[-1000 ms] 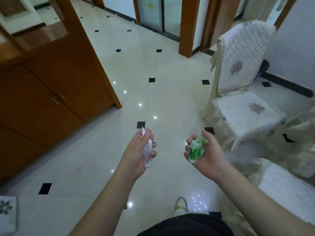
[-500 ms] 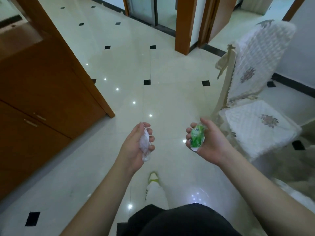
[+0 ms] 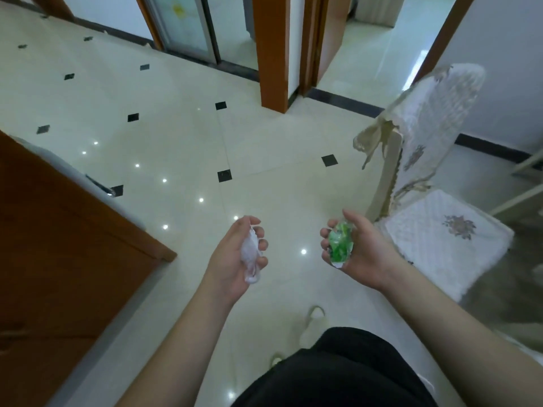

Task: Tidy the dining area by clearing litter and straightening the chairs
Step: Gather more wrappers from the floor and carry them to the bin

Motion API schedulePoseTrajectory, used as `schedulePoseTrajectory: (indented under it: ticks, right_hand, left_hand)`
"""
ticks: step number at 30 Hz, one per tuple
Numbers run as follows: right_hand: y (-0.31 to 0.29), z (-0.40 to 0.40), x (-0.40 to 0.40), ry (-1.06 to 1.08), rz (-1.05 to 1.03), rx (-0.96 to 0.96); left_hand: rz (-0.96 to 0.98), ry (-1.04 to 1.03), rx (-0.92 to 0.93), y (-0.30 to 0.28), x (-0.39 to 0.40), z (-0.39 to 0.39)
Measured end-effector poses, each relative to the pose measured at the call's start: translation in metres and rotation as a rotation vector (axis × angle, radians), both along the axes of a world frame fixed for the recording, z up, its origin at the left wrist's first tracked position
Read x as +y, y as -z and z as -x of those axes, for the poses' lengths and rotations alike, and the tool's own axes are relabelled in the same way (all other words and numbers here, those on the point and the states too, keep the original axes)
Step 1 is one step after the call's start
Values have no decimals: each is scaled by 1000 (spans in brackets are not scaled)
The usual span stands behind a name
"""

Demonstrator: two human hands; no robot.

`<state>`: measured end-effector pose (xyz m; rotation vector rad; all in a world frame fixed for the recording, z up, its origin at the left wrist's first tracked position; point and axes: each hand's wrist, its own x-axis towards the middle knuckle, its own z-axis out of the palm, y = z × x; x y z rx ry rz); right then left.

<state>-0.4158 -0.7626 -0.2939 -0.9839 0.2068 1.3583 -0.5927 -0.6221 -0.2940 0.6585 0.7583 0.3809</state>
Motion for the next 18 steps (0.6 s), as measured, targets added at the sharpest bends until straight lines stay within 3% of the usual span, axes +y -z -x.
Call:
schedulePoseTrajectory:
  ticks: [6, 18]
  right_hand:
    - [10, -80, 64, 29, -1, 10]
    - [8, -240, 179, 87, 42, 49]
  left_hand:
    - [-62, 101, 82, 13, 56, -88]
    - [-20, 114, 92, -27, 175, -282]
